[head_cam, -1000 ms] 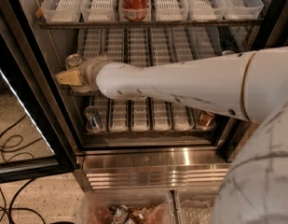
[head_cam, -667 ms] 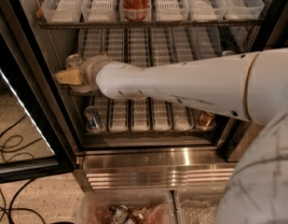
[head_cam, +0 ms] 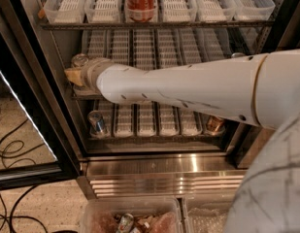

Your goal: Pick 7up can from middle shelf of fridge

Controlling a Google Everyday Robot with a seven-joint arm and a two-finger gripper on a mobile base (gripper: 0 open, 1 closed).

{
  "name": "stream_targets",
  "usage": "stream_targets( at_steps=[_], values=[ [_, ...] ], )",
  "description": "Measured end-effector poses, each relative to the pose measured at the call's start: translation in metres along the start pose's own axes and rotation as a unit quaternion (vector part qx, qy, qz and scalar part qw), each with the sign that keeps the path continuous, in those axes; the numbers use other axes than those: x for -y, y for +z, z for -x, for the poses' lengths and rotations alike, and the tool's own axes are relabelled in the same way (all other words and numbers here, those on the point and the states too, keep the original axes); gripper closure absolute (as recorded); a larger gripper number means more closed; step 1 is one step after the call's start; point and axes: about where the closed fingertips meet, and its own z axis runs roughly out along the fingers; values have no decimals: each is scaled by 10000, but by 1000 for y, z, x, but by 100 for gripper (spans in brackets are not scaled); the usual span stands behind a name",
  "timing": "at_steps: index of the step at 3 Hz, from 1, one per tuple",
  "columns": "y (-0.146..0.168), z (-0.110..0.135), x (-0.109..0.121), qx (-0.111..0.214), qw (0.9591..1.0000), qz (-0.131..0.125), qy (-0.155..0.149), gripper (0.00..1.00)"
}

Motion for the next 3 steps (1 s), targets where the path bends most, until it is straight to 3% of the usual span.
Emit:
stream_targets(
  at_steps=[2, 3],
  values=[
    [0, 0, 0, 0, 10000, 0, 0, 89],
    [0, 0, 0, 2, 10000, -1, 0, 100]
  ],
)
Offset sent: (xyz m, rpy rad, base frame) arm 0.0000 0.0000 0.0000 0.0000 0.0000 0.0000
